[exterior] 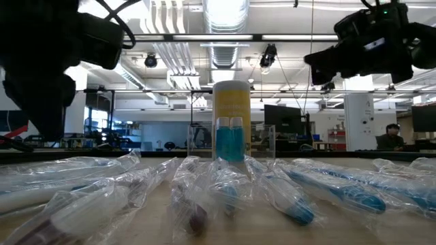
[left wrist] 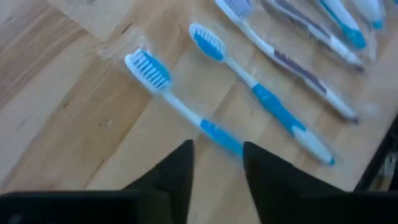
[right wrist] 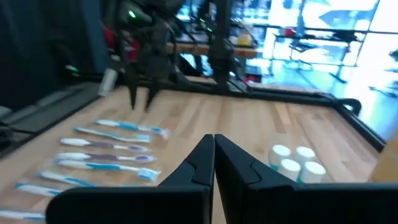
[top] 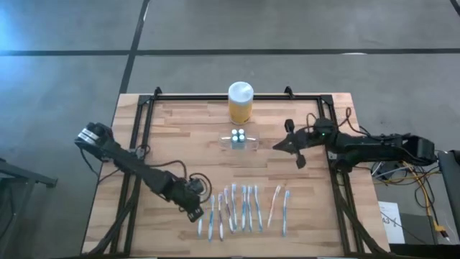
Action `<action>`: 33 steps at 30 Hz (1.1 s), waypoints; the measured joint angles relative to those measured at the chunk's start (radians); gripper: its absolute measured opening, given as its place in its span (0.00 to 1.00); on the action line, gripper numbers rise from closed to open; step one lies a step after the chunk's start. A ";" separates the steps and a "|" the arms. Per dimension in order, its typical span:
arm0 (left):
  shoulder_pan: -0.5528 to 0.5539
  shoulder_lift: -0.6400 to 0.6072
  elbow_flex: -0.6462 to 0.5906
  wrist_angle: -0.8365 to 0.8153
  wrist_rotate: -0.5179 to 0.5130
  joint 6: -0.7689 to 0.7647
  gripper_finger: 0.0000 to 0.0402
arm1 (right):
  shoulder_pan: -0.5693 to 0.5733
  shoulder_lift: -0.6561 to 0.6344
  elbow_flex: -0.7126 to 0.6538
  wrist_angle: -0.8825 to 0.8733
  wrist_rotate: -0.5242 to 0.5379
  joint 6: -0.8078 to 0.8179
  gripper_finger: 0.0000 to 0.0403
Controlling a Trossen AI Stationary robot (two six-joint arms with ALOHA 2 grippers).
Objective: Pick & Place toothbrushing station
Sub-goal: Put the blue toothbrush into the transparent organizer
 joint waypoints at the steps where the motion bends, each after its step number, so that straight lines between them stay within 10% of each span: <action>1: 0.005 0.016 0.020 -0.018 0.000 -0.025 0.40 | -0.018 -0.018 -0.008 0.000 -0.046 0.015 0.02; 5: 0.008 0.065 0.097 -0.103 -0.002 -0.095 0.53 | -0.059 -0.090 -0.027 -0.001 -0.220 0.055 0.02; 22: 0.052 0.279 0.227 -0.273 -0.002 -0.121 0.58 | -0.059 -0.179 -0.042 -0.017 -0.220 0.067 0.02; 33: 0.111 0.261 0.182 -0.287 0.034 0.052 0.32 | -0.059 -0.179 -0.047 -0.029 -0.200 0.024 0.02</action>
